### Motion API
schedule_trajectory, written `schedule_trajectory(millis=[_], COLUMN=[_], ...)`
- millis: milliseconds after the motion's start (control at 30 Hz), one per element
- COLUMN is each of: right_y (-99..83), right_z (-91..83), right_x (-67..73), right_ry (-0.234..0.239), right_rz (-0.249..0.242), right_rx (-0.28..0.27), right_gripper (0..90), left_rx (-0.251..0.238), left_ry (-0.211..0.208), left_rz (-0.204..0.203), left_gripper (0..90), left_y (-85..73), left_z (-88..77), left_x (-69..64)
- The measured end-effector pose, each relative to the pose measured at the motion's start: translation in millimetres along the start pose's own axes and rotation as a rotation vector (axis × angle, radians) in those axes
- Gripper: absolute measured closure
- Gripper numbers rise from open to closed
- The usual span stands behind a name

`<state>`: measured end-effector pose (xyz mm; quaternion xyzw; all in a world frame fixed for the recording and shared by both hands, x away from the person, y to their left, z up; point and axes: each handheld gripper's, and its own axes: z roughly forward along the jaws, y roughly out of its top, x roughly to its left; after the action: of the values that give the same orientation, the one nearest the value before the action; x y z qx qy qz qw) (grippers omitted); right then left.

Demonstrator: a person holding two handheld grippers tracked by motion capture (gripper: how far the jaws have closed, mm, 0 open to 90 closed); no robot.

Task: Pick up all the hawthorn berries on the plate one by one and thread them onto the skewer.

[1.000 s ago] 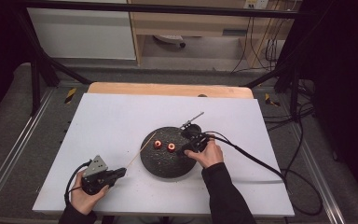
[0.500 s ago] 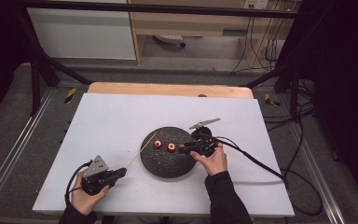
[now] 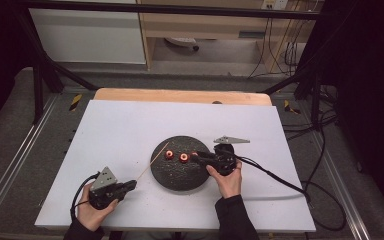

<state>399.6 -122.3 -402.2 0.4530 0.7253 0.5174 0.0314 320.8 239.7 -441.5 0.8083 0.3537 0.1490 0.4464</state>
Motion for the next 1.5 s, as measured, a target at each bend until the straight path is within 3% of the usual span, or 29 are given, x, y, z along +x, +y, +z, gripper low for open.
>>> schedule_trajectory(millis=[200,467,567,967,1300,1500], right_y=[-12.2,-18.2,-20.2,-24.1,-19.7,-11.8], right_z=[3.9,9.8,12.2,18.6,16.7,14.7], right_x=[-0.9,1.7,4.4,7.6,6.9,4.6], right_ry=[0.017,0.035,0.042,0.045,0.038,0.047], right_rz=[0.058,0.096,0.132,0.172,0.172,0.197], right_rx=[-0.107,-0.199,-0.244,-0.414,-0.494,-0.537], right_gripper=[61.4,61.4,61.4,61.4,61.4,61.4], left_rx=[-0.002,-0.004,-0.005,-0.014,-0.030,-0.045], left_ry=[-0.001,-0.002,-0.001,0.007,0.012,0.013], left_rz=[0.001,-0.001,0.000,-0.009,-0.013,-0.016], left_gripper=[88.4,88.3,88.3,88.3,88.3,88.3], left_y=[0.1,0.2,0.3,2.6,9.6,15.0], left_z=[0.4,1.0,1.2,4.3,9.7,12.1], left_x=[-1.2,-3.1,-3.8,-10.7,-20.2,-26.6])
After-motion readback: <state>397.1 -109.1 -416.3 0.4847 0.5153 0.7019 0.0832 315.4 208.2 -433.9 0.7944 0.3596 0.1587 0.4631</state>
